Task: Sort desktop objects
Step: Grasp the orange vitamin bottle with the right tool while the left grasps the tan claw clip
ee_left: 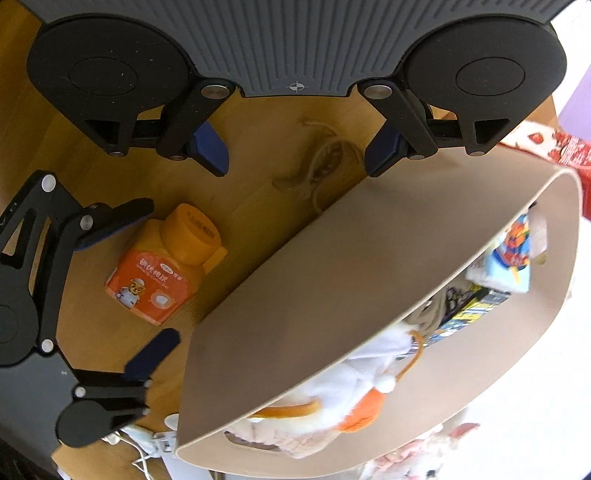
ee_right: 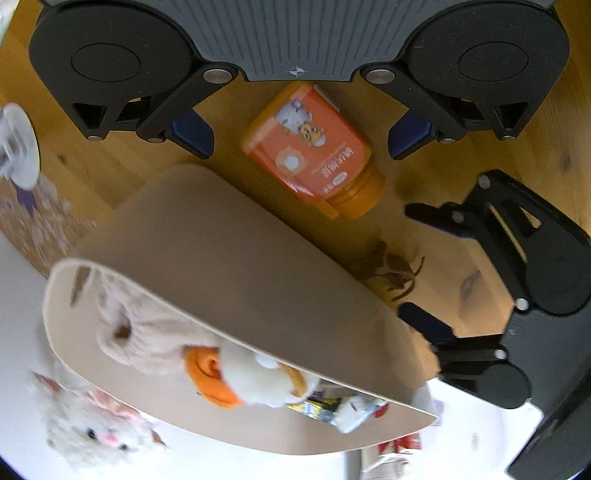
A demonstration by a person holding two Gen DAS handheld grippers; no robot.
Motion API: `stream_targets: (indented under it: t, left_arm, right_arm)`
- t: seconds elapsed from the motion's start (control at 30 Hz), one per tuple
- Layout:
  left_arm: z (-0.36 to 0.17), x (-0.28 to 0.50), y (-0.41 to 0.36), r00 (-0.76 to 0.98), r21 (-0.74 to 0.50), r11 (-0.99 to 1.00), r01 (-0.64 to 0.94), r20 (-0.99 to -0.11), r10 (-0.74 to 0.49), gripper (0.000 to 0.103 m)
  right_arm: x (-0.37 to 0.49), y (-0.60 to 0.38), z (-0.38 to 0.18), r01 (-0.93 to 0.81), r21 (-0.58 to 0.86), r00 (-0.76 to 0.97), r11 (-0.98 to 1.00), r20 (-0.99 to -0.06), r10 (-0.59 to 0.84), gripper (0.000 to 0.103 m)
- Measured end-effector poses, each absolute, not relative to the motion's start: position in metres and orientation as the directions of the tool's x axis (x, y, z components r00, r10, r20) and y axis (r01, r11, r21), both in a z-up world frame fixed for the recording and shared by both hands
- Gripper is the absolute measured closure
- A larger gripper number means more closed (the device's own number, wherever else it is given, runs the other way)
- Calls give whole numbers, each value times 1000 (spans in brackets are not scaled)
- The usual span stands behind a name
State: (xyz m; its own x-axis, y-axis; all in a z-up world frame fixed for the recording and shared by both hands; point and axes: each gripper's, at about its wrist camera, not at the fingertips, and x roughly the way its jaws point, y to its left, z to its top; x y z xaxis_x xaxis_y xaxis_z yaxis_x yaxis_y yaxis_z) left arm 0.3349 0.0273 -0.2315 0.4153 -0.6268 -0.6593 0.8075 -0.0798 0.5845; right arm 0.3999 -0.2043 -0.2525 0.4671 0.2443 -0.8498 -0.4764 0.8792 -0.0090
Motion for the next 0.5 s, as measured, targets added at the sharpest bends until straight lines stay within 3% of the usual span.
stream_targets:
  t: [0.27, 0.37, 0.5]
  left_arm:
    - [-226, 348, 14, 350, 482, -77, 873, -727, -591, 20]
    - [-221, 361, 9, 306, 395, -43, 918, -773, -556, 20]
    - [-220, 362, 11, 300, 394, -59, 917, -779, -551, 20]
  right_arm:
    - [410, -198, -253, -532, 20, 449, 847, -841, 302, 4]
    - [410, -198, -257, -558, 37, 419, 829, -850, 319, 10]
    - [409, -196, -261, -576, 38, 392, 817, -864, 316, 18]
